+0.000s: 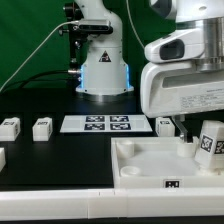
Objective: Assemble one leg
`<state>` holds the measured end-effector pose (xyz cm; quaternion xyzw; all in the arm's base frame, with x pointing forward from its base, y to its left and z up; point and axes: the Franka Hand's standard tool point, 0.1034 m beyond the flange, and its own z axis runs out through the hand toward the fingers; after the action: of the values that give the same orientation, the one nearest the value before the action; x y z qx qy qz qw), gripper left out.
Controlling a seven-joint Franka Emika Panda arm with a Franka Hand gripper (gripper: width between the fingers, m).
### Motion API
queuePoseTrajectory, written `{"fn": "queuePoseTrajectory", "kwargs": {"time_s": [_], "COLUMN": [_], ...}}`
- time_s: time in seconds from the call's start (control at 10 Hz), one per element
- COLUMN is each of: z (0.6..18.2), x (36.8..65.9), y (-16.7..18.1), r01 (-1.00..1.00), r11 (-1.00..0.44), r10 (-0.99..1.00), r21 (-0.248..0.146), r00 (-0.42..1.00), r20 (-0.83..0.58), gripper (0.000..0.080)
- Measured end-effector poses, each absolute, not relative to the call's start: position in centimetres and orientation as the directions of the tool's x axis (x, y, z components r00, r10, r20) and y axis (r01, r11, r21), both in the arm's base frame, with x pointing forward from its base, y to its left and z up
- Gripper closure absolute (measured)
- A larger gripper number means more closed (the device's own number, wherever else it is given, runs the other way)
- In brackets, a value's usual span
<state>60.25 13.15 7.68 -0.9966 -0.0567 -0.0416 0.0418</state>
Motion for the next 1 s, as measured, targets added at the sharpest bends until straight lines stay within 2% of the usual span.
{"fn": "queuePoseTrajectory", "kwargs": {"time_s": [0.3,0.6,0.8,0.9,1.0], "z": [7.6,7.6,7.6,7.6,7.6], "x": [60.3,60.4,60.4,60.4,60.4], "y": [12.8,12.4,12.2,12.2,12.2], "r01": [0.405,0.407,0.404,0.403,0.403], "r11": [-0.913,-0.913,-0.914,-0.914,-0.914], "r10": [0.4,0.402,0.398,0.398,0.398], "r21": [-0.038,-0.038,-0.037,-0.037,-0.037], "r00": [0.911,0.91,0.911,0.911,0.911], "r20": [0.103,0.103,0.104,0.104,0.104], "gripper": [0.0151,0.0151,0.041,0.0509,0.0509]}}
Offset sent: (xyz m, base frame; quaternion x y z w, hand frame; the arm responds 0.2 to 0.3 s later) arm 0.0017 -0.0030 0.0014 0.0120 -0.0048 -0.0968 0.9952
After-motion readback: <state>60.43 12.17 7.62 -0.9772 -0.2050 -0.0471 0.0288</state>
